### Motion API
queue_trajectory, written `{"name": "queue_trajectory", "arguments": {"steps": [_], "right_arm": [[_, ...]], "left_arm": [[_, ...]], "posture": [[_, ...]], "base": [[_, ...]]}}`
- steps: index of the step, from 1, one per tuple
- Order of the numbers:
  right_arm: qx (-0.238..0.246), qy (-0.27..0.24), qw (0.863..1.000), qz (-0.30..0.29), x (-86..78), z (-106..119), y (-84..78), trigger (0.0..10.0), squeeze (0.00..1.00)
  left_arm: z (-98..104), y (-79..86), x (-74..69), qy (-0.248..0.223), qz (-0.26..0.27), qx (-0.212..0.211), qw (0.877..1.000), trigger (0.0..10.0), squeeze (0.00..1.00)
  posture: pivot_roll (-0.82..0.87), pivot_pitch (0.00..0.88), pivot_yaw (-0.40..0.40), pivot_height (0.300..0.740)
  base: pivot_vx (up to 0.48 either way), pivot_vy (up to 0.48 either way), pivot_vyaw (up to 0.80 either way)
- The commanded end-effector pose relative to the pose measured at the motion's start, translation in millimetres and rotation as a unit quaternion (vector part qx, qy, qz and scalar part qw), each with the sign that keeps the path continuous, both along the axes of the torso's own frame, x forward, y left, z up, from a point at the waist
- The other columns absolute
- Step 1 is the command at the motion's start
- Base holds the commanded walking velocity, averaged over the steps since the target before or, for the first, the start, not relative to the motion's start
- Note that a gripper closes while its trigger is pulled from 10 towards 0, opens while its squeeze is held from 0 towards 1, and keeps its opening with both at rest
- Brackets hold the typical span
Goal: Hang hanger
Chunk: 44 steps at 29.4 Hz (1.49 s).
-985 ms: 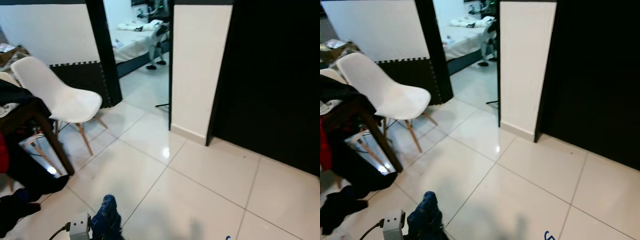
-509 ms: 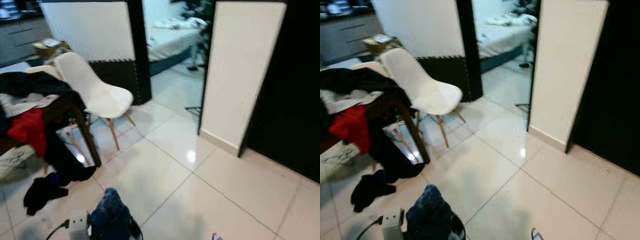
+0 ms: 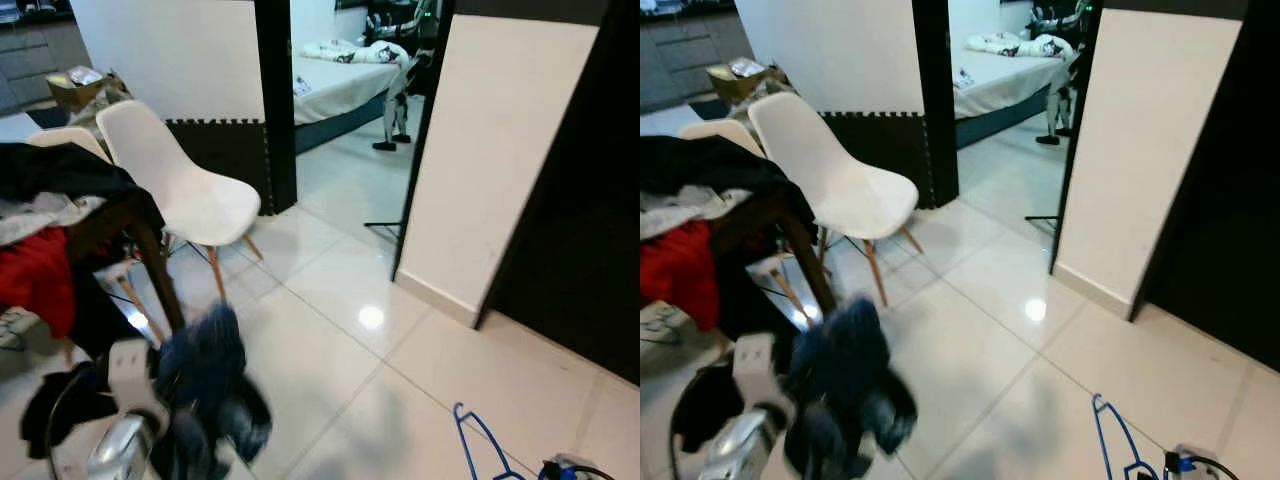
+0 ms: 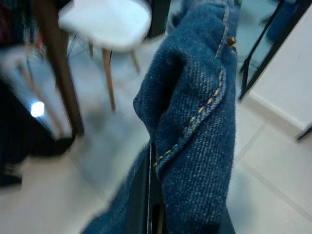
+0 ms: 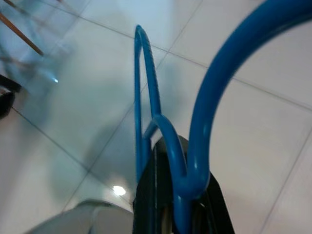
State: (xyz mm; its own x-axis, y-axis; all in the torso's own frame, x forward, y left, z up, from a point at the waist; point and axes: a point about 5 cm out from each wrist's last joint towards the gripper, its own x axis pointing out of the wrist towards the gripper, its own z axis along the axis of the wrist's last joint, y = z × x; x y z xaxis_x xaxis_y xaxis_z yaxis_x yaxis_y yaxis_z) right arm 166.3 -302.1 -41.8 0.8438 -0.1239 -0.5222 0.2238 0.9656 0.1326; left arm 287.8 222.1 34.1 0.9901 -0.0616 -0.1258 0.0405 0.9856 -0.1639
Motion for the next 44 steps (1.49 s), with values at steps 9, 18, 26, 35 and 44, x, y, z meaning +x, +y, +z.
{"name": "queue_trajectory", "arguments": {"steps": [9, 18, 26, 35, 44], "right_arm": [[-0.054, -0.27, 0.955, 0.11, 111.1, 119, 63.7, 10.0, 0.0], [-0.05, -0.336, 0.928, 0.152, 122.6, 162, 89.7, 10.0, 0.0], [-0.034, -0.341, 0.923, 0.174, 126.6, 174, 107.3, 10.0, 0.0], [-0.028, -0.315, 0.933, 0.172, 118.9, 177, 110.5, 10.0, 0.0], [-0.036, -0.317, 0.929, 0.189, 117.3, 180, 113.7, 10.0, 0.0]], "left_arm": [[36, -12.1, 20.6, -0.061, -0.022, 0.001, 0.998, 10.0, 0.0], [75, -25.6, 37.8, -0.119, -0.05, -0.006, 0.992, 10.0, 0.0], [104, -41.0, 44.6, -0.161, -0.091, -0.011, 0.983, 10.0, 0.0], [161, -48.7, 53.3, -0.236, -0.115, -0.044, 0.964, 10.0, 0.0], [225, -28.4, 65.5, -0.312, -0.058, -0.019, 0.948, 10.0, 0.0]], "posture": [[-0.05, 0.0, 0.033, 0.74], [-0.05, 0.0, 0.031, 0.74], [-0.05, 0.0, 0.032, 0.74], [-0.04, 0.0, 0.021, 0.74], [-0.04, 0.0, 0.025, 0.74]], "base": [[0.407, 0.0, 0.06], [0.403, 0.0, 0.0], [0.404, 0.0, 0.0], [0.41, 0.0, 0.0], [0.41, 0.0, 0.09]]}}
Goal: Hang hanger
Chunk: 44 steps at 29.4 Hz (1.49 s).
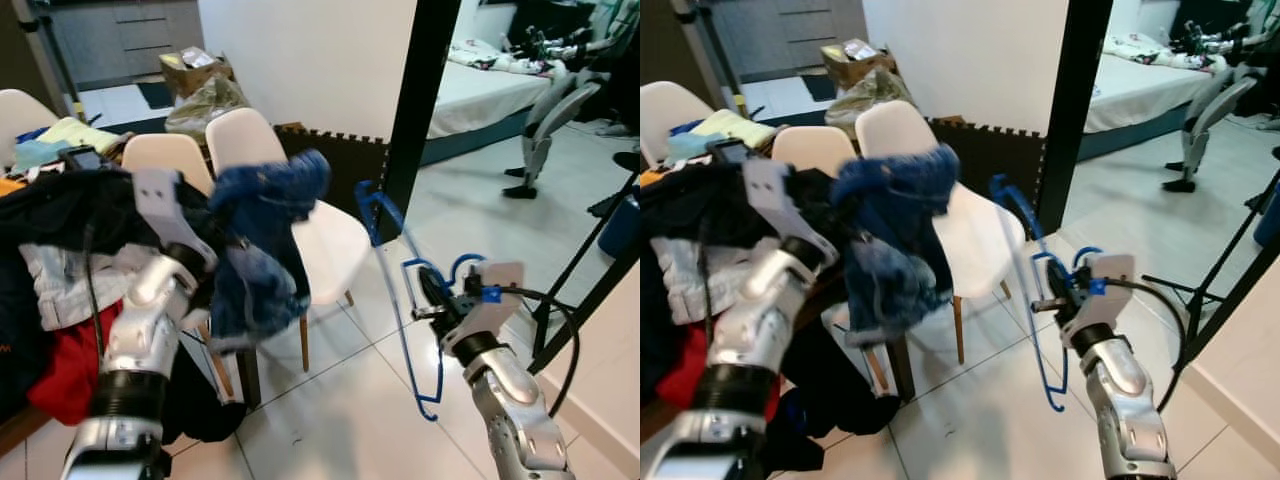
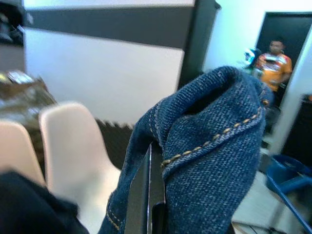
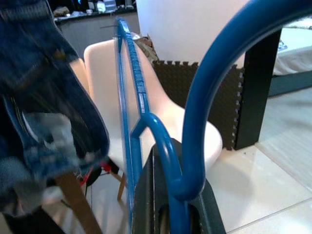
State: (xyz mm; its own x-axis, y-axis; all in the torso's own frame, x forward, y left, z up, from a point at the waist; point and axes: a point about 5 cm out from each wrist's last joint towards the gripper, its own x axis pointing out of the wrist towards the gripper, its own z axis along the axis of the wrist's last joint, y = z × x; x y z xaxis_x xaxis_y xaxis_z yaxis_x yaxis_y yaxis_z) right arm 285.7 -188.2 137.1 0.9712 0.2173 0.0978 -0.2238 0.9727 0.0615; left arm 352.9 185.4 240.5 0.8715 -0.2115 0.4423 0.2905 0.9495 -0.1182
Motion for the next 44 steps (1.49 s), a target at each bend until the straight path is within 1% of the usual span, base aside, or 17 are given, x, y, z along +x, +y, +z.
{"name": "queue_trajectory", "arguments": {"steps": [1, 5, 10, 17, 22, 26, 28, 29, 32, 33, 37, 38, 39, 41, 42, 43, 44], "right_arm": [[-0.005, 0.002, 1.0, 0.005, -2.0, 1, -0.1, 10.0, 0.0], [-0.006, -0.001, 1.0, 0.016, -5.7, 4, 1.6, 10.0, 0.0], [0.001, -0.002, 1.0, 0.021, -5.2, 8, 3.6, 10.0, 0.0], [0.011, -0.002, 1.0, 0.019, -2.4, 12, 4.9, 10.0, 0.0], [0.01, -0.001, 1.0, 0.017, -1.1, 15, 4.7, 10.0, 0.0], [0.011, -0.002, 1.0, 0.014, -0.5, 20, 4.0, 10.0, 0.0], [0.01, -0.002, 1.0, 0.013, -0.8, 20, 3.4, 10.0, 0.0], [0.008, -0.001, 1.0, 0.01, -2.4, 21, 1.6, 10.0, 0.0], [0.007, -0.001, 1.0, 0.008, -3.0, 21, 0.6, 10.0, 0.0], [0.006, 0.001, 1.0, 0.005, -4.5, 20, -1.0, 10.0, 0.0], [0.005, 0.003, 1.0, 0.005, -5.1, 20, -2.0, 10.0, 0.0], [0.004, 0.004, 1.0, 0.005, -5.0, 20, -2.3, 10.0, 0.0], [0.004, 0.004, 1.0, 0.005, -5.0, 20, -2.3, 10.0, 0.0], [0.003, 0.005, 1.0, 0.005, -4.2, 20, -2.7, 10.0, 0.0], [0.003, 0.005, 1.0, 0.005, -4.2, 20, -2.7, 10.0, 0.0], [0.003, 0.005, 1.0, 0.005, -3.7, 20, -2.7, 10.0, 0.0], [0.003, 0.005, 1.0, 0.006, -3.1, 21, -2.2, 10.0, 0.0]], "left_arm": [[18, 8.3, 0.4, -0.025, 0.025, -0.002, 0.999, 10.0, 0.0], [34, 44.8, -1.0, -0.031, 0.113, -0.006, 0.993, 10.0, 0.0], [44, 71.2, -8.1, -0.041, 0.168, -0.002, 0.985, 10.0, 0.0], [35, 98.5, -6.9, -0.007, 0.195, -0.027, 0.98, 10.0, 0.0], [26, 90.6, -0.4, 0.014, 0.15, -0.052, 0.987, 10.0, 0.0], [15, 43.3, 9.9, 0.037, 0.033, -0.006, 0.999, 10.0, 0.0], [13, 36.0, 10.7, 0.041, 0.027, 0.003, 0.999, 10.0, 0.0], [5, 37.2, 12.8, 0.065, 0.064, 0.009, 0.996, 10.0, 0.0], [1, 41.5, 13.3, 0.077, 0.088, 0.005, 0.993, 10.0, 0.0], [-12, 59.8, 12.3, 0.112, 0.148, -0.008, 0.983, 10.0, 0.0], [-26, 79.3, 9.4, 0.148, 0.201, -0.013, 0.968, 10.0, 0.0], [-35, 94.6, 5.2, 0.174, 0.244, -0.017, 0.954, 10.0, 0.0], [-35, 94.6, 5.2, 0.174, 0.244, -0.017, 0.954, 10.0, 0.0], [-50, 118.7, -4.4, 0.211, 0.306, -0.024, 0.928, 10.0, 0.0], [-50, 118.7, -4.4, 0.211, 0.306, -0.024, 0.928, 10.0, 0.0], [-57, 128.0, -9.1, 0.228, 0.324, -0.029, 0.918, 10.0, 0.0], [-64, 135.0, -13.5, 0.243, 0.333, -0.04, 0.91, 10.0, 1.0]], "posture": [[-0.04, 0.0, 0.025, 0.74], [-0.04, 0.0, 0.026, 0.74], [-0.04, 0.0, 0.027, 0.74], [-0.03, 0.0, 0.02, 0.74], [-0.04, 0.0, 0.018, 0.74], [-0.05, 0.0, 0.02, 0.74], [-0.05, 0.0, 0.023, 0.74], [-0.06, 0.0, 0.025, 0.74], [-0.06, 0.0, 0.026, 0.74], [-0.06, 0.0, 0.024, 0.74], [-0.05, 0.0, 0.023, 0.74], [-0.05, 0.0, 0.022, 0.74], [-0.05, 0.0, 0.022, 0.74], [-0.04, 0.0, 0.02, 0.74], [-0.04, 0.0, 0.02, 0.74], [-0.04, 0.0, 0.019, 0.74], [-0.04, 0.0, 0.018, 0.74]], "base": [[0.39, 0.0, 0.8], [0.384, 0.0, 0.8], [0.381, 0.0, 0.61], [0.364, 0.0, 0.0], [0.062, 0.0, 0.0], [0.0, 0.0, 0.0], [0.0, 0.0, 0.0], [0.0, 0.0, 0.0], [0.0, 0.0, 0.0], [0.0, 0.0, 0.0], [0.0, 0.0, 0.0], [0.0, 0.0, 0.0], [0.0, 0.0, 0.0], [0.0, 0.0, 0.0], [0.0, 0.0, 0.0], [0.0, 0.0, 0.0], [0.0, 0.0, 0.0]]}}
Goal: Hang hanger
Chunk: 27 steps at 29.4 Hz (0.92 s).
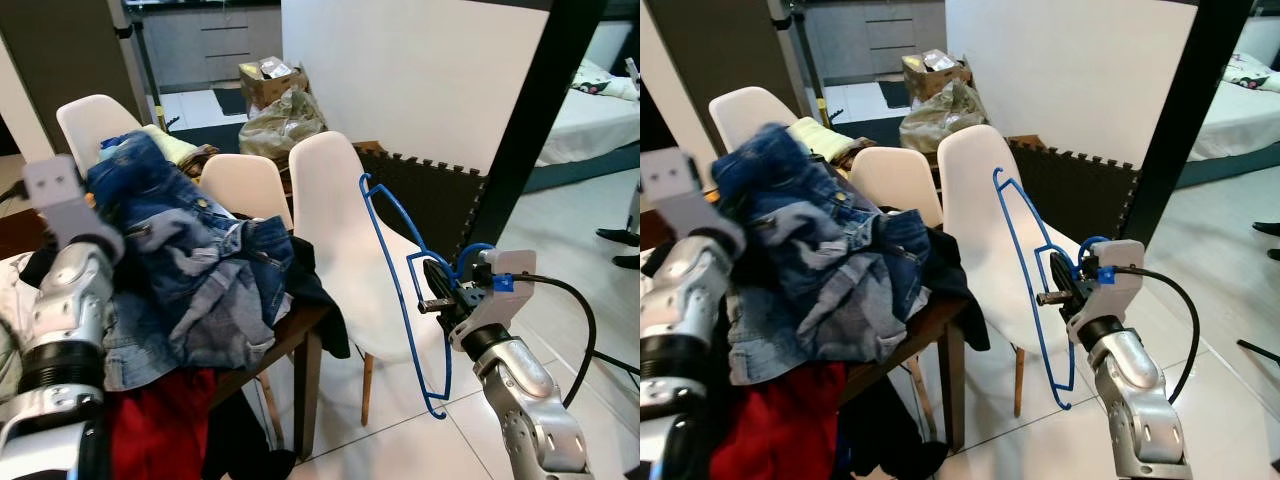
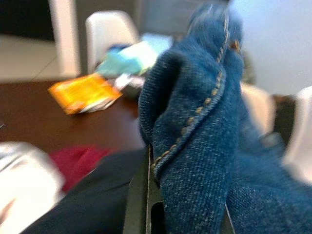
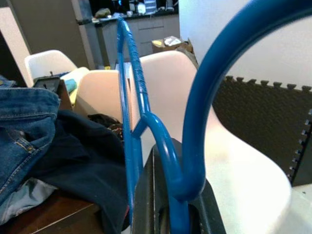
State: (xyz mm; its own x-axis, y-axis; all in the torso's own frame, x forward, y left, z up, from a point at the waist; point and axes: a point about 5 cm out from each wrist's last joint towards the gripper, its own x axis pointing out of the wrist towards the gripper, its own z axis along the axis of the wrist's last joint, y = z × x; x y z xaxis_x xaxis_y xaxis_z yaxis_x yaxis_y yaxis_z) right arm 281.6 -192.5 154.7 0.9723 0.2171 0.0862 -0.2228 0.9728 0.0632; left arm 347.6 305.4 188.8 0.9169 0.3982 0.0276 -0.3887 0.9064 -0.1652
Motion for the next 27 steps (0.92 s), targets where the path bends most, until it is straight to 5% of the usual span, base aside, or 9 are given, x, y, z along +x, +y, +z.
{"name": "queue_trajectory", "arguments": {"steps": [1, 5, 9, 15, 19, 27], "right_arm": [[0.003, -0.001, 1.0, 0.006, 1.0, 3, 2.0, 10.0, 0.0], [0.003, -0.001, 1.0, 0.008, 1.6, 4, 2.9, 10.0, 0.0], [0.003, -0.002, 1.0, 0.008, 1.7, 5, 2.8, 10.0, 0.0], [0.004, -0.002, 1.0, 0.005, 1.1, 7, 0.5, 10.0, 0.0], [0.007, -0.004, 1.0, 0.006, 1.5, 7, 0.3, 10.0, 0.0], [0.013, -0.008, 1.0, 0.012, 2.6, 9, 3.2, 10.0, 0.0]], "left_arm": [[-13, 15.0, -8.2, 0.032, 0.029, -0.009, 0.999, 10.0, 1.0], [-20, 18.2, -11.0, 0.046, 0.025, -0.022, 0.998, 10.0, 1.0], [-3, 16.1, -7.9, 0.02, 0.004, 0.009, 1.0, 10.0, 1.0], [37, 48.5, -18.3, -0.008, 0.085, 0.105, 0.991, 10.0, 1.0], [90, 71.8, -35.0, -0.051, 0.162, 0.221, 0.96, 10.0, 1.0], [108, 49.8, -30.7, -0.1, 0.127, 0.265, 0.951, 10.0, 1.0]], "posture": [[-0.04, 0.0, 0.018, 0.74], [-0.04, 0.0, 0.018, 0.74], [-0.05, 0.0, 0.018, 0.74], [-0.05, 0.0, 0.02, 0.74], [-0.05, 0.0, 0.019, 0.74], [-0.04, 0.0, 0.014, 0.74]], "base": [[0.0, 0.0, 0.0], [0.0, 0.0, 0.0], [0.0, 0.0, 0.0], [0.0, 0.0, 0.0], [0.0, 0.0, 0.0], [0.0, 0.0, 0.0]]}}
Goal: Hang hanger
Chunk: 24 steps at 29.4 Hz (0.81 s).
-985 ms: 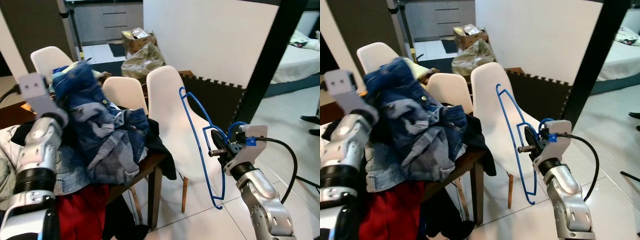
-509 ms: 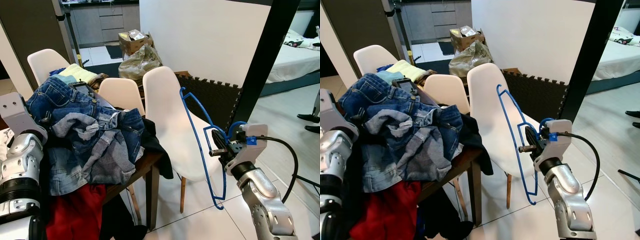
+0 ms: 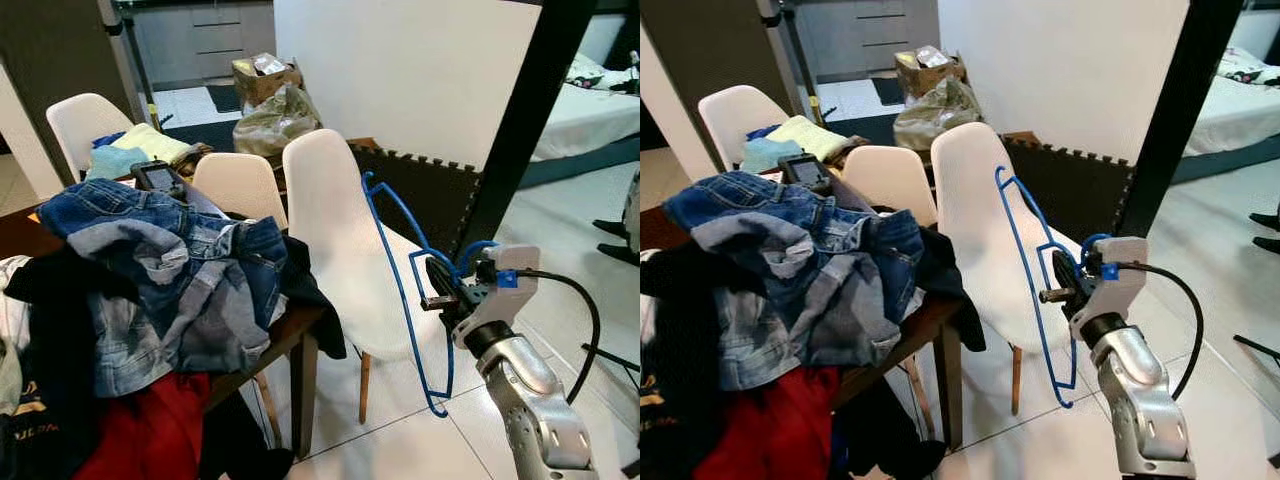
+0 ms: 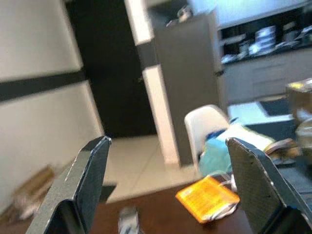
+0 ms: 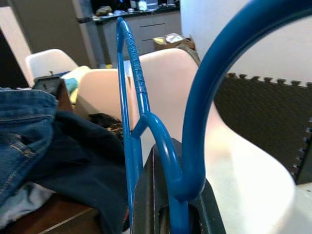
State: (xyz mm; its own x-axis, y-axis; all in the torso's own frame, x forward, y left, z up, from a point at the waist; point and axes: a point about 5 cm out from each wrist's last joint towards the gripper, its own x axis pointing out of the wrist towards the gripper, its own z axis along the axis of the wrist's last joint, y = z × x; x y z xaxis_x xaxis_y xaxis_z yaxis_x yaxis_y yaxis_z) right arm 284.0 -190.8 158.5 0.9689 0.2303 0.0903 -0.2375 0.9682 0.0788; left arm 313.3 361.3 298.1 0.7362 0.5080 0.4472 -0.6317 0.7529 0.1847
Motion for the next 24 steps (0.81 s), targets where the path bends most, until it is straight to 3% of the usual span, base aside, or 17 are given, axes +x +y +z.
{"name": "queue_trajectory", "arguments": {"steps": [1, 2, 3, 5, 7, 8, 9, 11, 13, 17, 24], "right_arm": [[0.006, -0.009, 1.0, 0.007, 0.7, 6, 3.0, 10.0, 0.0], [0.006, -0.011, 1.0, 0.011, 1.6, 7, 5.2, 10.0, 0.0], [0.006, -0.012, 1.0, 0.016, 2.3, 8, 8.4, 10.0, 0.0], [0.006, -0.012, 1.0, 0.016, 2.3, 8, 8.4, 10.0, 0.0], [0.008, -0.013, 1.0, 0.023, 3.0, 9, 13.1, 10.0, 0.0], [0.008, -0.013, 1.0, 0.023, 3.0, 9, 13.1, 10.0, 0.0], [0.012, -0.013, 0.999, 0.027, 3.1, 9, 15.6, 10.0, 0.0], [0.012, -0.013, 0.999, 0.027, 3.1, 9, 15.6, 10.0, 0.0], [0.018, -0.014, 0.999, 0.034, 2.7, 9, 20.8, 10.0, 0.0], [0.022, -0.015, 0.999, 0.037, 2.2, 9, 24.4, 10.0, 0.0], [0.024, -0.018, 0.999, 0.042, 0.6, 8, 29.4, 10.0, 0.0]], "left_arm": [[-1, -17.0, 7.5, -0.003, -0.034, 0.011, 0.999, 10.0, 1.0], [-7, -33.2, 13.9, 0.0, -0.071, 0.006, 0.997, 10.0, 0.66], [-20, -60.4, 22.8, 0.012, -0.122, -0.004, 0.992, 10.0, 0.0], [-20, -60.4, 22.8, 0.012, -0.122, -0.004, 0.992, 10.0, 0.0], [-41, -106.7, 32.2, 0.034, -0.198, -0.022, 0.979, 10.0, 0.0], [-41, -106.7, 32.2, 0.034, -0.198, -0.022, 0.979, 10.0, 0.0], [-51, -132.4, 35.1, 0.047, -0.234, -0.032, 0.971, 10.0, 0.0], [-51, -132.4, 35.1, 0.047, -0.234, -0.032, 0.971, 10.0, 0.0], [-65, -174.7, 36.0, 0.063, -0.29, -0.044, 0.954, 10.0, 0.0], [-69, -192.8, 34.4, 0.067, -0.314, -0.048, 0.946, 10.0, 0.0], [-66, -190.3, 31.3, 0.064, -0.306, -0.036, 0.949, 10.0, 0.0]], "posture": [[-0.04, 0.0, 0.013, 0.74], [-0.04, 0.0, 0.011, 0.74], [-0.03, 0.0, 0.011, 0.74], [-0.03, 0.0, 0.011, 0.74], [-0.04, 0.0, 0.011, 0.74], [-0.04, 0.0, 0.011, 0.74], [-0.03, 0.0, 0.01, 0.74], [-0.03, 0.0, 0.01, 0.74], [-0.04, 0.0, 0.017, 0.74], [-0.04, 0.0, 0.022, 0.74], [-0.04, 0.0, 0.028, 0.74]], "base": [[0.0, 0.0, 0.0], [0.0, 0.0, 0.0], [0.0, 0.0, 0.0], [0.0, 0.0, 0.0], [0.0, 0.0, 0.0], [0.0, 0.0, 0.0], [-0.247, 0.0, 0.0], [-0.247, 0.0, 0.0], [-0.364, 0.0, 0.0], [-0.363, 0.0, 0.0], [-0.359, 0.0, 0.0]]}}
